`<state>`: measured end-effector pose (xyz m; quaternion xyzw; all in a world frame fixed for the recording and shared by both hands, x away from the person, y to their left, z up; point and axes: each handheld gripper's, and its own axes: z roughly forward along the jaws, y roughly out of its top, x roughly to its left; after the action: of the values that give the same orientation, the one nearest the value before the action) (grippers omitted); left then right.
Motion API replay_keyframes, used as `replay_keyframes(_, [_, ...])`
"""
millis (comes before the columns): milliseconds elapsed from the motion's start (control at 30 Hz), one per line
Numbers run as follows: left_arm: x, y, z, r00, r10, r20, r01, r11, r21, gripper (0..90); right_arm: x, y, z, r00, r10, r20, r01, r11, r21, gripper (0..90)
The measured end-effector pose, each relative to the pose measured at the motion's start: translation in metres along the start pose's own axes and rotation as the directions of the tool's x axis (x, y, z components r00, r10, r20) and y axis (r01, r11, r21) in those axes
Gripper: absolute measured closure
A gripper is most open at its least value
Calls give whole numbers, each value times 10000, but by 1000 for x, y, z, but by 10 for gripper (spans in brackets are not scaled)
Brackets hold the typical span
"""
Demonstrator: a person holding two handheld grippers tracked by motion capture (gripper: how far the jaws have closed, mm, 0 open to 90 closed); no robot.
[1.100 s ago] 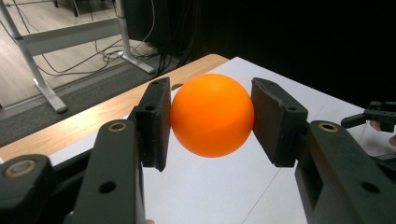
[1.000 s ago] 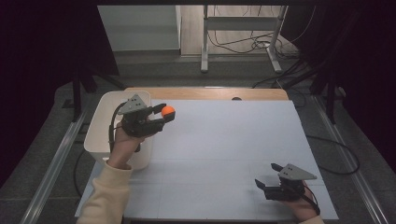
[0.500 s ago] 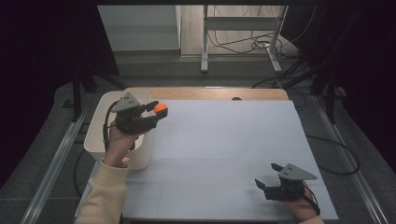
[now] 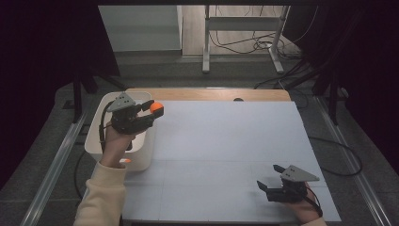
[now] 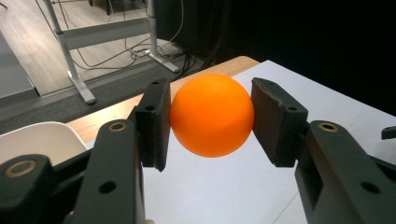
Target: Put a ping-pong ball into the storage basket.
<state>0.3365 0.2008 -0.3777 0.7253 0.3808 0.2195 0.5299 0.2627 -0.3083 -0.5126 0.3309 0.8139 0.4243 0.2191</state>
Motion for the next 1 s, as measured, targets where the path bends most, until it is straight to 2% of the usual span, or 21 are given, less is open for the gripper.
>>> replay_keyframes(600, [14, -3, -7, 9981, -306, -527, 303, 9995, -76, 503, 0, 0, 0, 10000, 7, 0, -7, 10000, -7, 130])
replay_keyframes(1000, [26, -7, -11, 9932, -525, -1034, 520, 9986, -73, 503, 0, 0, 0, 10000, 11, 19, -11, 10000, 8, 129])
